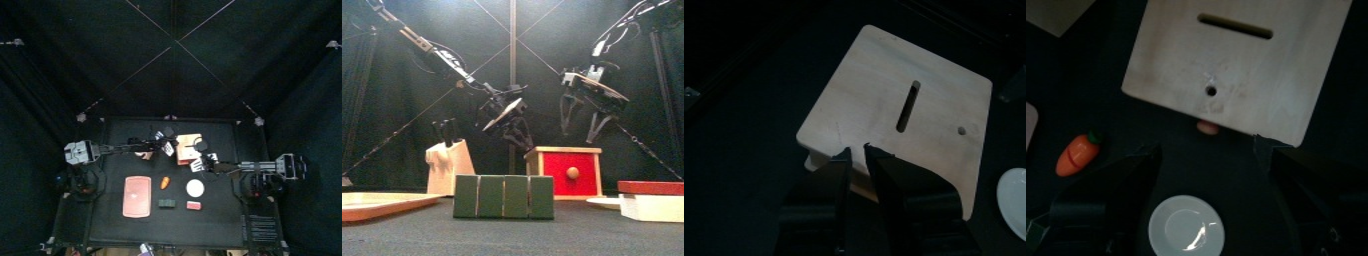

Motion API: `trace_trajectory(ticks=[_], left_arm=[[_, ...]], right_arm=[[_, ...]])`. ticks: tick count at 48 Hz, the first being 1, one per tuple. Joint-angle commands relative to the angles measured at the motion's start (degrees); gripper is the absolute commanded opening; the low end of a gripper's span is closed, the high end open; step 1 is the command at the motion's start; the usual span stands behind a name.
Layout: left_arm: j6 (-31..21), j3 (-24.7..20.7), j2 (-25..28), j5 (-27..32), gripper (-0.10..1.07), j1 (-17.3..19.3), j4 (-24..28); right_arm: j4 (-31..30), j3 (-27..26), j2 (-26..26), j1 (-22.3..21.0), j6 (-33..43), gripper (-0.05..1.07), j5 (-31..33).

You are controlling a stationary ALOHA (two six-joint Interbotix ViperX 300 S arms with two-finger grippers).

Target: Grab drawer handle

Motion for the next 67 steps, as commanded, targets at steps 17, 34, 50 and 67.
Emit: trace_trajectory(ticks=[17,34,50,67], left_arm=[[0.1,-3.5,0.3,-0.4,0.63,-0.2,0.2],[0.1,-3.7,2.3,-0.4,0.63,-0.3,0.1],[0.1,-3.7,2.6,-0.1,0.63,-0.1,0.1],[0.1,-3.7,2.6,-0.1,0.63,-0.1,0.1]], right_arm=[[-11.4,5.5,0.6,2.1,21.0,1.01,-4.9],[-15.5,3.9,6.9,2.9,28.8,1.01,-4.9],[-15.0,-0.5,12.2,2.5,28.8,1.01,-3.9],[-14.2,-1.0,14.0,2.3,28.8,1.01,-3.3]])
